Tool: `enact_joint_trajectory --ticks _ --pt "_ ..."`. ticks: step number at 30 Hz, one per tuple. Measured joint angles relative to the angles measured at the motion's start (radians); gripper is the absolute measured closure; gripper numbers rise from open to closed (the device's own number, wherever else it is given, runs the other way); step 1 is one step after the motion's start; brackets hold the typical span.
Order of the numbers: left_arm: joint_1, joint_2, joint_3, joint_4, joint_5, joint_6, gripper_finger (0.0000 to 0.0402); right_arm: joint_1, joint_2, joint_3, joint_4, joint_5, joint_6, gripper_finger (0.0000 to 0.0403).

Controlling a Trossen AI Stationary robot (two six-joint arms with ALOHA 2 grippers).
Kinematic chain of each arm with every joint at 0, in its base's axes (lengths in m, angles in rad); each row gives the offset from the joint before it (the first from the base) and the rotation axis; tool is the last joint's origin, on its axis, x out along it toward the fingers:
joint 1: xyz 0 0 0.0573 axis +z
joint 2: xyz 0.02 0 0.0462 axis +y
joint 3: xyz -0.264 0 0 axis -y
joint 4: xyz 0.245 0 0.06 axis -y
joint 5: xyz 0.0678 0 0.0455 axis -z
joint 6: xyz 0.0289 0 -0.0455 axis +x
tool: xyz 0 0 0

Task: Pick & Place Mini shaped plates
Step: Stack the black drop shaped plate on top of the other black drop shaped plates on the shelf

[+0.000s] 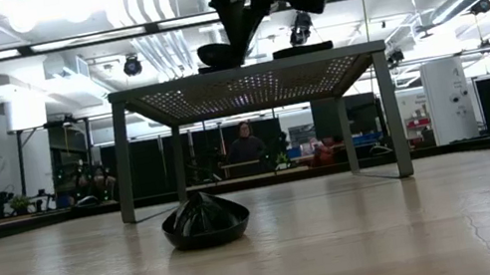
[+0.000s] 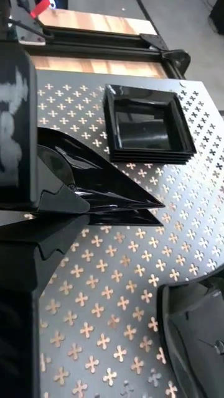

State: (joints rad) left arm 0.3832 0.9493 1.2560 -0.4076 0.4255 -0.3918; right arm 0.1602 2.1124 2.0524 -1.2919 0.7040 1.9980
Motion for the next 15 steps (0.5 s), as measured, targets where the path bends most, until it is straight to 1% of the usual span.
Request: enact_joint_trajectory --ticks 9,15 --pt "0.0 0.0 -0.001 -0.015 0.0 0.0 0.0321 -0.009 0.0 -0.007 0.002 0.0 -0.002 0.0394" --pt "0.0 0.0 -0.001 -0.021 0.0 0.0 0.0321 -0.016 0.0 -0.011 0.039 -0.006 -0.042 0.0394"
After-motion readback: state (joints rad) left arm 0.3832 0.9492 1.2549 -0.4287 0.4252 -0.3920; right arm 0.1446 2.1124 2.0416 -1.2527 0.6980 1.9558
